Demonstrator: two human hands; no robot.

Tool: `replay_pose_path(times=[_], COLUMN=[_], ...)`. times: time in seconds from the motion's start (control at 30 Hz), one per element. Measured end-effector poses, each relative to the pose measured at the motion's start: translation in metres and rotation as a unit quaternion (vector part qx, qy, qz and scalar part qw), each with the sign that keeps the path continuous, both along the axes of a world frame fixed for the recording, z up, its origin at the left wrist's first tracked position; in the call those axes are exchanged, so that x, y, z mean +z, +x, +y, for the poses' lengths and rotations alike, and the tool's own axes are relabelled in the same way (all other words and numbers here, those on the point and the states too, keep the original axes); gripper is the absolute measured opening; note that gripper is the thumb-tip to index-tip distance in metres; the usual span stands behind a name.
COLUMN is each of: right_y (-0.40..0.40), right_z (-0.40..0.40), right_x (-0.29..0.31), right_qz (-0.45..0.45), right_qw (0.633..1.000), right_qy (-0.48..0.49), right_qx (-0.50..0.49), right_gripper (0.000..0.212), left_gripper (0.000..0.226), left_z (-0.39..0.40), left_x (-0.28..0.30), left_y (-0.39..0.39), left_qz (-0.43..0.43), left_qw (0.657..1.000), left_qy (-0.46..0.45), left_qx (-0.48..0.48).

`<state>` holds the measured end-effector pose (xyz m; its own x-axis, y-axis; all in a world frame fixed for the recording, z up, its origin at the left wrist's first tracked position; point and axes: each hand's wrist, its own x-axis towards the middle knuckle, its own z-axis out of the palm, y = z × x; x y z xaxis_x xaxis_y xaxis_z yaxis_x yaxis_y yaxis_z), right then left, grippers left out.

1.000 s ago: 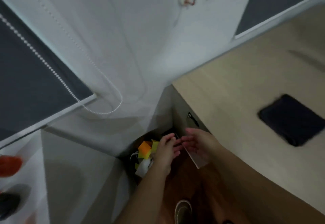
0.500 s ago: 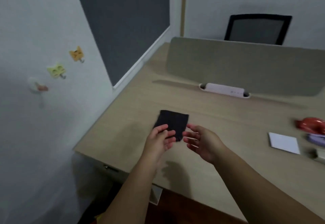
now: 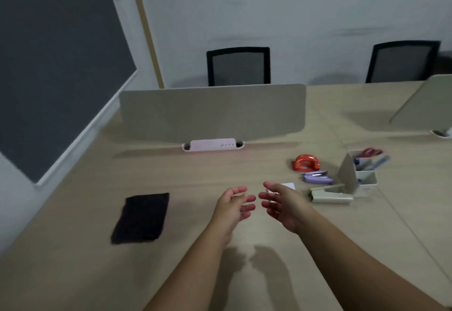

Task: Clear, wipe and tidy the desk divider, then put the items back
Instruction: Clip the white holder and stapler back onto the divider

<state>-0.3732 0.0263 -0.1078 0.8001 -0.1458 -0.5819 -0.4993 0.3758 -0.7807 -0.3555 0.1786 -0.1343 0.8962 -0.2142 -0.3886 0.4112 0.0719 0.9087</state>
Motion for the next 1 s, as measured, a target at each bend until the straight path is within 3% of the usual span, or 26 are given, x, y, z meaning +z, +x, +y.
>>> replay_pose_path(times=[0.33, 0.57, 0.67, 0.77, 0.83, 0.93, 1.0], right_y=[0.009, 0.008, 0.005, 0.002, 0.002, 0.007, 0.009], right_z=[-0.108, -0.173, -0.195, -0.212, -0.221, -0.24, -0.244], right_x=[-0.036, -0.07, -0.081, -0.094, -0.103, -0.117, -0.12], right_qz=[0.033, 0.065, 0.09, 0.101, 0.099, 0.086, 0.065], right_qw=[0.987, 0.939, 0.928, 0.929, 0.934, 0.944, 0.954], right_qy=[-0.007, -0.025, -0.043, -0.057, -0.071, -0.09, -0.102], right_qx=[-0.159, -0.336, -0.358, -0.351, -0.337, -0.306, -0.276], right_gripper=[0.017, 0.01, 0.014, 0.009, 0.03, 0.048, 0.029], left_gripper=[0.018, 0.032, 0.034, 0.059, 0.075, 0.084, 0.083], left_z=[-0.111, -0.171, -0.195, -0.218, -0.23, -0.25, -0.257], left_x=[-0.009, -0.033, -0.047, -0.072, -0.084, -0.103, -0.112], left_y=[0.039, 0.08, 0.092, 0.101, 0.102, 0.102, 0.103], left_qz=[0.013, -0.032, -0.09, -0.192, -0.217, -0.241, -0.255], left_qw=[0.99, 0.945, 0.905, 0.81, 0.767, 0.739, 0.736], left_qy=[0.049, 0.175, 0.261, 0.401, 0.452, 0.481, 0.476], left_qx=[-0.128, -0.275, -0.322, -0.382, -0.4, -0.406, -0.407])
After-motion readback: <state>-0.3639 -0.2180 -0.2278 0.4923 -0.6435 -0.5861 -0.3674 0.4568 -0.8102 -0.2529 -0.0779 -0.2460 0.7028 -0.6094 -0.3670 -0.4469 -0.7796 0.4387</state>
